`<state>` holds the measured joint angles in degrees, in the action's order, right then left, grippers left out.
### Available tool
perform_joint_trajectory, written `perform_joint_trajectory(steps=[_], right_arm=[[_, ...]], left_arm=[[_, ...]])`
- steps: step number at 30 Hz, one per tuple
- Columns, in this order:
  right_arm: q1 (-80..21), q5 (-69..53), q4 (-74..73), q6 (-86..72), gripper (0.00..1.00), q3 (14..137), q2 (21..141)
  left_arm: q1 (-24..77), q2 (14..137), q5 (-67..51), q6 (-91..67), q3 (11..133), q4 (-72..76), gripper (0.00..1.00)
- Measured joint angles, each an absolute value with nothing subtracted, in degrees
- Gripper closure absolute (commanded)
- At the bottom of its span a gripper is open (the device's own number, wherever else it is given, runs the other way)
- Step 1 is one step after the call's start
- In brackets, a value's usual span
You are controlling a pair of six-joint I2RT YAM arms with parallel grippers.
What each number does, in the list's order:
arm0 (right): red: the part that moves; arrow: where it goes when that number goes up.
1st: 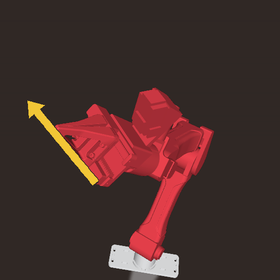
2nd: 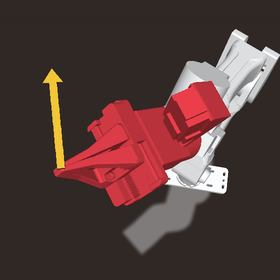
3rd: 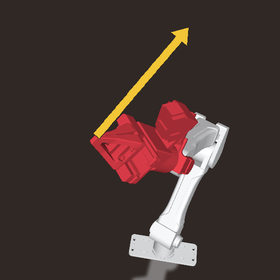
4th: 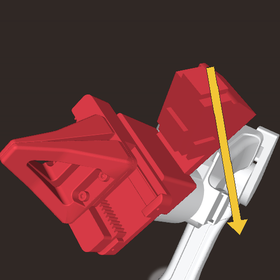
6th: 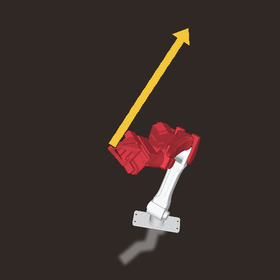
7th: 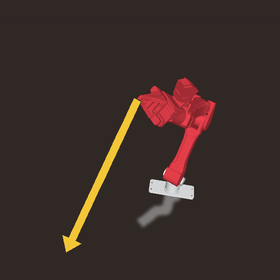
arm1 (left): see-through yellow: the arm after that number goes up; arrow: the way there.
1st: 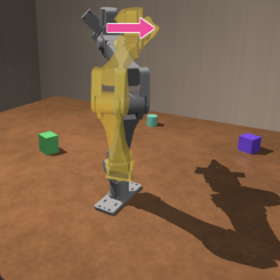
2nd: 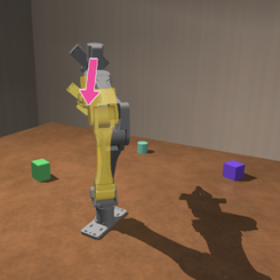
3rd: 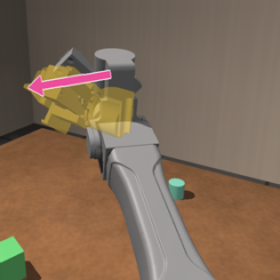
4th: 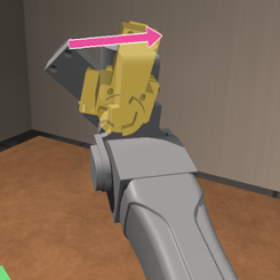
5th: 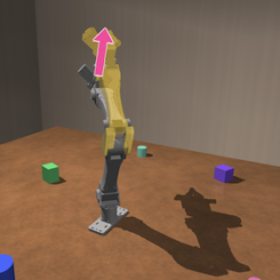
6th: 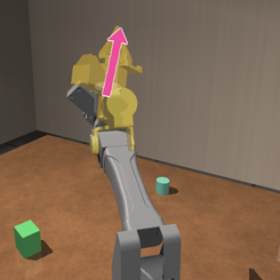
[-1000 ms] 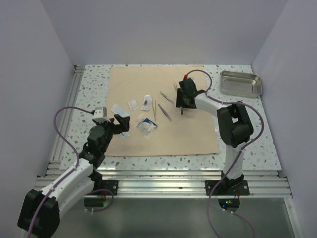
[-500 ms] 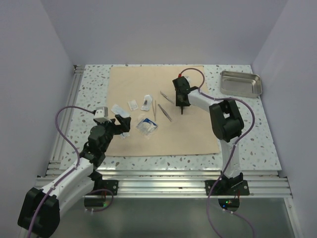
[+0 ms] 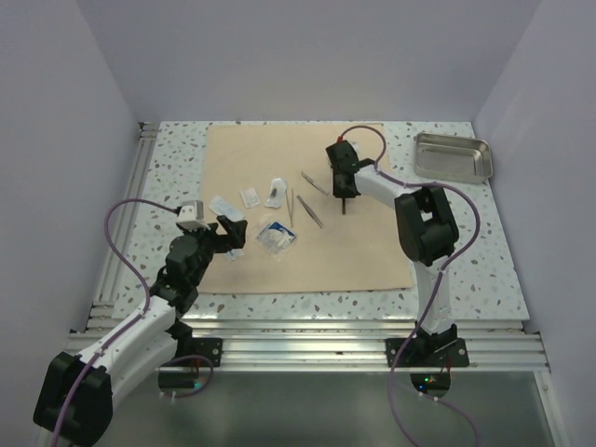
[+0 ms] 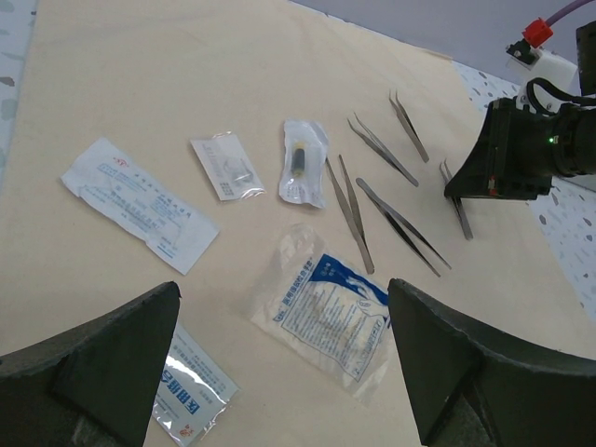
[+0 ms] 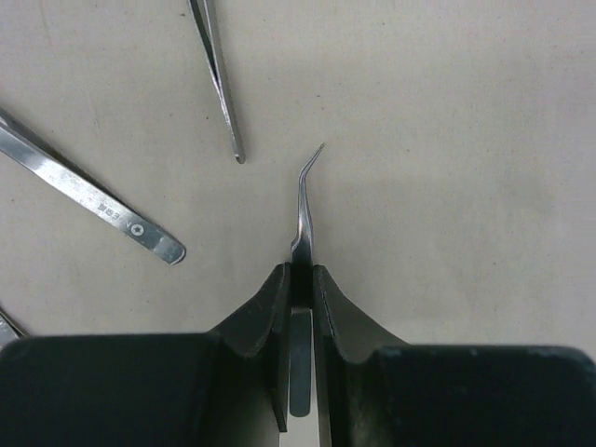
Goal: Prepare the surgical pack
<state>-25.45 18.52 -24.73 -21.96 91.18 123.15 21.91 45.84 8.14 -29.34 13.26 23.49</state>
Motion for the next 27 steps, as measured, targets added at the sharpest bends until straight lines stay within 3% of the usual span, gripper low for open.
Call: perform_joint_trajectory(steps=[11, 27], right_arm=[[-14.3, 18.2, -26.4, -27.3, 1.00, 92.2, 115.9], [1.8, 25.3, -25.5, -66.3, 1.00, 92.9, 110.7]], left_arm=[[21.9, 45.8, 7.7, -29.4, 13.3, 23.5, 0.04], [21.9, 45.4, 7.2, -29.3, 13.3, 23.5, 0.04]])
